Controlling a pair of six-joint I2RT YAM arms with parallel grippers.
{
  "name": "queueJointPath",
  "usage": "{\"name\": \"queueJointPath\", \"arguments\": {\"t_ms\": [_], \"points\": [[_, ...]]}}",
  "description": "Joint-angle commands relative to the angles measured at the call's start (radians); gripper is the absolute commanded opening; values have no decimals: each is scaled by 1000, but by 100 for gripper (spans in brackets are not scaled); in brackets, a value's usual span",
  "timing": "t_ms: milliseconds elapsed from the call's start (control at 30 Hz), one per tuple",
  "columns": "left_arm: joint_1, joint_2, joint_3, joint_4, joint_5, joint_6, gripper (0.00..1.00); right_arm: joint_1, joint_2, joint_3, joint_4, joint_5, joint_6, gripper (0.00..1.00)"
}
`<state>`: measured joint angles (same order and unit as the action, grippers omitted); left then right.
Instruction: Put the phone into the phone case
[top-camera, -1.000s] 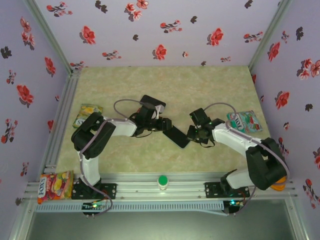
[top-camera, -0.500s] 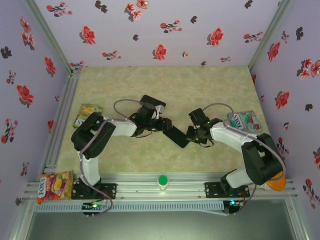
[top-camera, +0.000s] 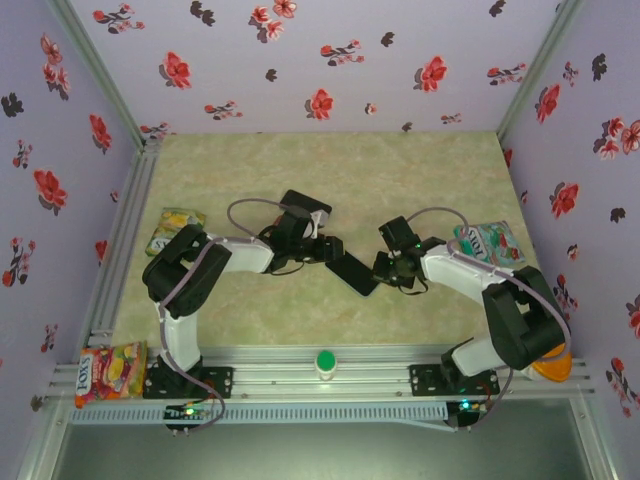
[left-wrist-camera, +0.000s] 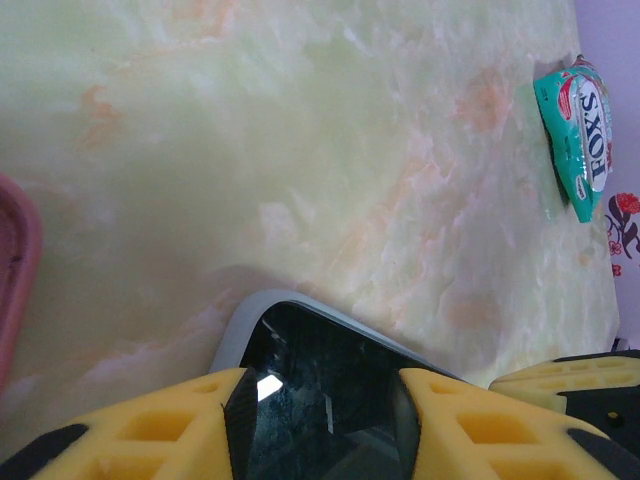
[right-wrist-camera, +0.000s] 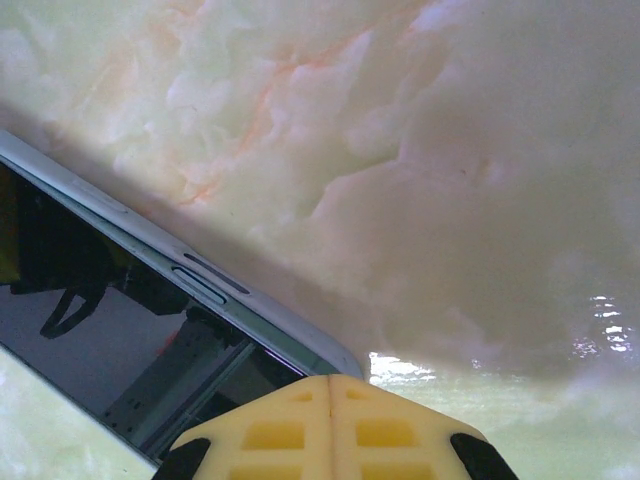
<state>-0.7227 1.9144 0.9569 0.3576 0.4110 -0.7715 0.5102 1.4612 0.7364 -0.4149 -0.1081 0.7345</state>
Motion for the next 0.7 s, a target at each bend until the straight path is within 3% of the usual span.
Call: {"name": "queueJointPath", "arguments": {"t_ms": [0,667], "points": [[-3,12,5,-9,1,20,44,18,107,-87,54,1,25,0],[-1,2,-3,-9,-4,18,44,60,184,-136,109,45,71,0]]}}
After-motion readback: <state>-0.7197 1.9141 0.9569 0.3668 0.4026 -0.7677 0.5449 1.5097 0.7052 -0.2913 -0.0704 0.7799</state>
